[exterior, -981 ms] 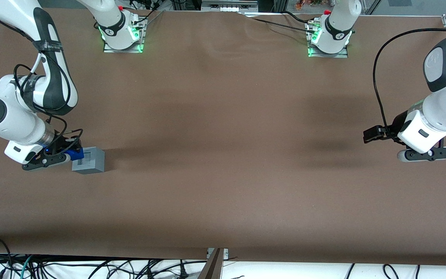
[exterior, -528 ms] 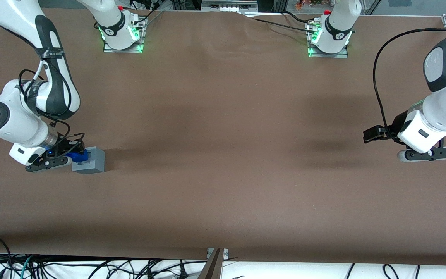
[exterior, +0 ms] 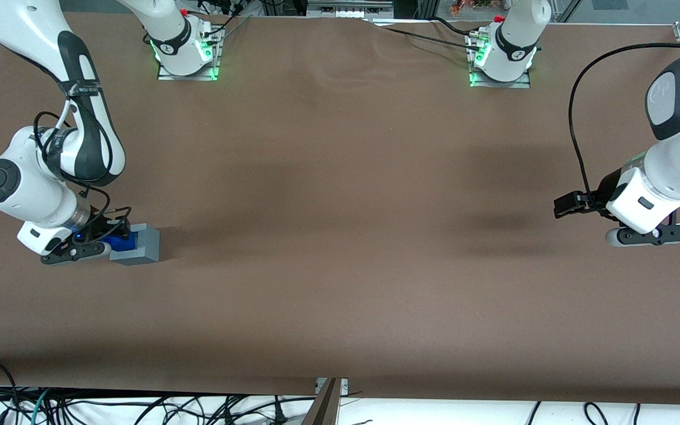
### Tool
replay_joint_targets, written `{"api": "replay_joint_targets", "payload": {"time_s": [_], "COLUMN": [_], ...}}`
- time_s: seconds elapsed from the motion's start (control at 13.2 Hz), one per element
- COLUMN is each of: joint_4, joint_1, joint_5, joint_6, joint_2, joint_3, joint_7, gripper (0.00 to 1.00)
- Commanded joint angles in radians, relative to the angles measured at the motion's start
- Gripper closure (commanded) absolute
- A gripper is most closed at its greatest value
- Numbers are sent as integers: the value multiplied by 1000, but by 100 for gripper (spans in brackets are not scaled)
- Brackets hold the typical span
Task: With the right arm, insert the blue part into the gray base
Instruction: 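Lower the blue block into the gray base's hole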
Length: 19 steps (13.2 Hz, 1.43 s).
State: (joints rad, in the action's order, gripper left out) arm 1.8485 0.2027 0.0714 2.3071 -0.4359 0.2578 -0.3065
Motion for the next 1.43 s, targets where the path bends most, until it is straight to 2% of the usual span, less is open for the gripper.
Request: {"api": "replay_joint_targets", "payload": {"time_s": [0.0, 0.83, 0.91, 0.98, 1.06, 1.36], "joint_4": [-2, -8, -9, -11, -23, -55], "joint_1": [-3, 0, -3, -3, -3, 6], "joint_5": [16, 19, 19, 19, 19, 21], "joint_6": [11, 9, 11, 11, 11, 2], "joint_2": [-10, -18, -18, -20, -21, -20], "joint_3": [-5, -11, -11, -11, -11, -11], "joint_7": [33, 80, 78, 81, 80, 92], "gripper": [84, 82, 61, 13, 2, 1]}}
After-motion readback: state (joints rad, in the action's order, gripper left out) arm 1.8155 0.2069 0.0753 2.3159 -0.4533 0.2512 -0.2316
